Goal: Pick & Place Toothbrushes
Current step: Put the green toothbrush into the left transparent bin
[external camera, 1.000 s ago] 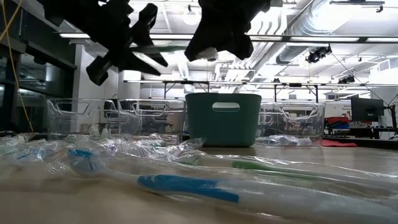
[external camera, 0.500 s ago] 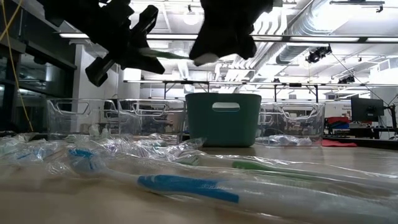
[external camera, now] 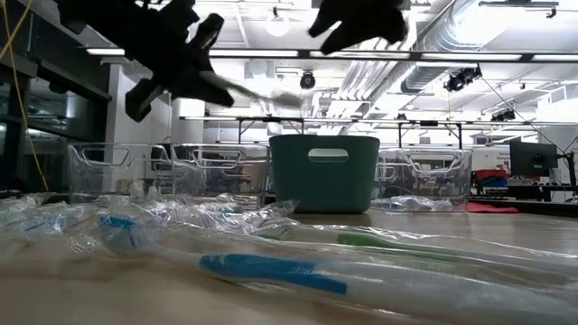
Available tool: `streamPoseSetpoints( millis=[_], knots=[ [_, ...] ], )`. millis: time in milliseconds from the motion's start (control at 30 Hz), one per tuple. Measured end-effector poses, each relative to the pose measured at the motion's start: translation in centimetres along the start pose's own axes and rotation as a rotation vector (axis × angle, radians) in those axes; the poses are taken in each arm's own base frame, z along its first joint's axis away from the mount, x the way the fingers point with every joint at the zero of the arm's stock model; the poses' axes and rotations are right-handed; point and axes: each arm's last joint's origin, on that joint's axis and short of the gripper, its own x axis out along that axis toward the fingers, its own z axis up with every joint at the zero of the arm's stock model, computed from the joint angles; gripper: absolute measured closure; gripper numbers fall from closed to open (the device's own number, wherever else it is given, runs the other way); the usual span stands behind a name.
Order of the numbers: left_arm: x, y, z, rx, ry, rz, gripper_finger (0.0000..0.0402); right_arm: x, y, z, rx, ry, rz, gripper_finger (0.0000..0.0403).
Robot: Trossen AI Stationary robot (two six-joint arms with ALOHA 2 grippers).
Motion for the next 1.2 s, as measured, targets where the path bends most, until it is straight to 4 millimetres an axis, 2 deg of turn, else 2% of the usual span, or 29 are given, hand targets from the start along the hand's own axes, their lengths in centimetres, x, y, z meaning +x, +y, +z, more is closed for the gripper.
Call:
streamPoseSetpoints(
  millis=[167, 433, 667, 867, 1000, 1200],
  knots=[
    [-1.6, 0.9, -0.4, -0.093, 0.028, 0.059, 0.0401, -1.4, 0.5, -0.5, -0.029, -0.056, -0.075, 0.0230],
    [-5.3, 2.3, -2.3, -0.268, 0.233, 0.232, 0.0401, -2.0, 1.0, -1.4, -0.035, -0.066, -0.140, 0.0230],
    [-8.4, 1.8, -4.7, -0.487, 0.483, 0.397, 0.0401, -2.1, 1.0, -1.4, -0.024, -0.070, -0.148, 0.0230],
    [-10.6, 0.0, -7.1, -0.711, 0.649, 0.541, 0.0401, -2.1, 0.9, -1.5, -0.021, -0.069, -0.149, 0.0230],
    [-11.2, -0.9, -8.2, -0.826, 0.712, 0.580, 0.0401, -2.1, 0.9, -1.5, -0.021, -0.069, -0.149, 0.0230],
    [-10.3, -1.9, -10.1, -0.960, 0.831, 0.605, 0.0401, -2.1, 1.0, -1.4, -0.017, -0.070, -0.148, 0.0230]
  ],
)
